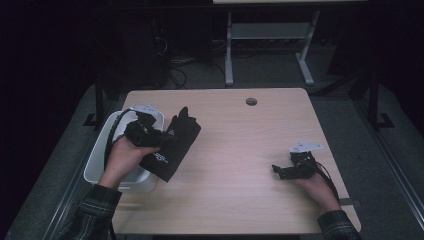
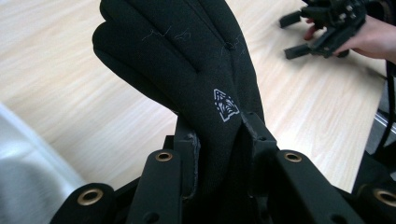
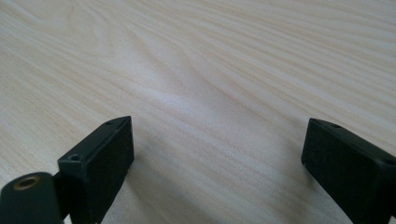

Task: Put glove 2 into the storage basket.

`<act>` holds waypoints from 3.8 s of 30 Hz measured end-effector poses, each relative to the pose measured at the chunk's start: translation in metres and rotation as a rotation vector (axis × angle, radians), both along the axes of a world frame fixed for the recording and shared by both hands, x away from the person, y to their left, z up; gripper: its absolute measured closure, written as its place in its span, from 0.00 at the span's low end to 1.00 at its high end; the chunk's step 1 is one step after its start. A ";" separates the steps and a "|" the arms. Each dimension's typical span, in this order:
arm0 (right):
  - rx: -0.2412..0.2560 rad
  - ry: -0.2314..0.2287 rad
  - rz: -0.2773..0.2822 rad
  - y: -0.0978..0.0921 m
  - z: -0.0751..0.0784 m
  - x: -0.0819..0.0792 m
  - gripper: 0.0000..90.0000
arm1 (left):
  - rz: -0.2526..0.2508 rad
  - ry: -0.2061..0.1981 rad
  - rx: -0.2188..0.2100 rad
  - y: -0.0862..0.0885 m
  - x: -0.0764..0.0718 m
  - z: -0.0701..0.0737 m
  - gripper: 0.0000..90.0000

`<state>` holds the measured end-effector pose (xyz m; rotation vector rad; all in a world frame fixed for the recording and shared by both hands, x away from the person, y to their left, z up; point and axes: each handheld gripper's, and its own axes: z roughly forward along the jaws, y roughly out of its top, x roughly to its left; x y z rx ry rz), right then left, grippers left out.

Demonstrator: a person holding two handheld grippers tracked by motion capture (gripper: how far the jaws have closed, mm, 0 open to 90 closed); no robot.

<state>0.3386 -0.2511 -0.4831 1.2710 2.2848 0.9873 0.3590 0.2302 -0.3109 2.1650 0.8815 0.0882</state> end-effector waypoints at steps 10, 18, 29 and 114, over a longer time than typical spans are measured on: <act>0.000 0.000 -0.001 0.000 0.000 0.000 0.10 | 0.065 0.007 0.013 0.040 0.003 0.007 0.79; 0.000 0.000 -0.001 0.000 0.000 0.000 0.10 | 0.136 0.029 0.021 0.081 0.006 0.002 0.79; -0.001 0.000 -0.002 0.000 0.000 0.000 0.10 | 0.213 0.063 0.014 0.128 0.011 -0.007 0.79; -0.003 -0.003 0.001 0.000 0.000 -0.003 0.10 | -0.020 -0.069 -0.035 -0.064 -0.005 -0.061 0.14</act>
